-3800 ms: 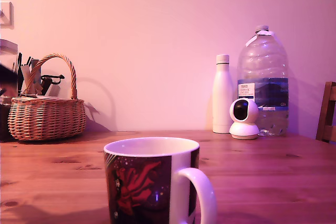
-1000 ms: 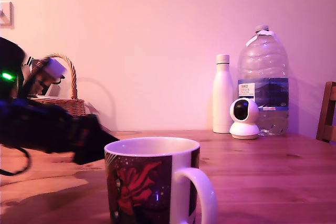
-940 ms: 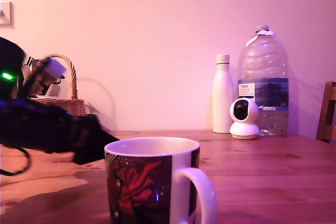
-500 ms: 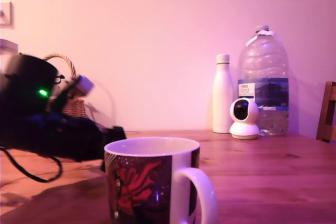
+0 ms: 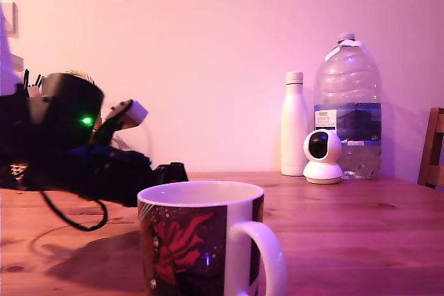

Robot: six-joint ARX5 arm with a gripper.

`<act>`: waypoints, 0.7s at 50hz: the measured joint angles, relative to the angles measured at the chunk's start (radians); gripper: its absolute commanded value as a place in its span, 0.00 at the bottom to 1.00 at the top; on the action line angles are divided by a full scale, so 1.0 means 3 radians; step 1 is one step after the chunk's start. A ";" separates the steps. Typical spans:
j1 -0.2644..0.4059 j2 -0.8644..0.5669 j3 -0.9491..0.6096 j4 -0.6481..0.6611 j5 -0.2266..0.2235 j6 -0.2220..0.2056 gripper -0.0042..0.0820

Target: Pick up the coffee capsules from the table one by one and drop them inside the nearest coffee cup

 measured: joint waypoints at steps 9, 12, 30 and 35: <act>-0.0034 0.0015 0.0113 -0.0234 0.0001 0.0032 0.89; -0.0036 0.0018 0.0123 -0.0341 0.0001 0.0034 0.89; -0.0037 0.0032 0.0172 -0.0462 -0.0062 0.0106 0.58; -0.0037 0.0032 0.0172 -0.0470 -0.0062 0.0113 0.35</act>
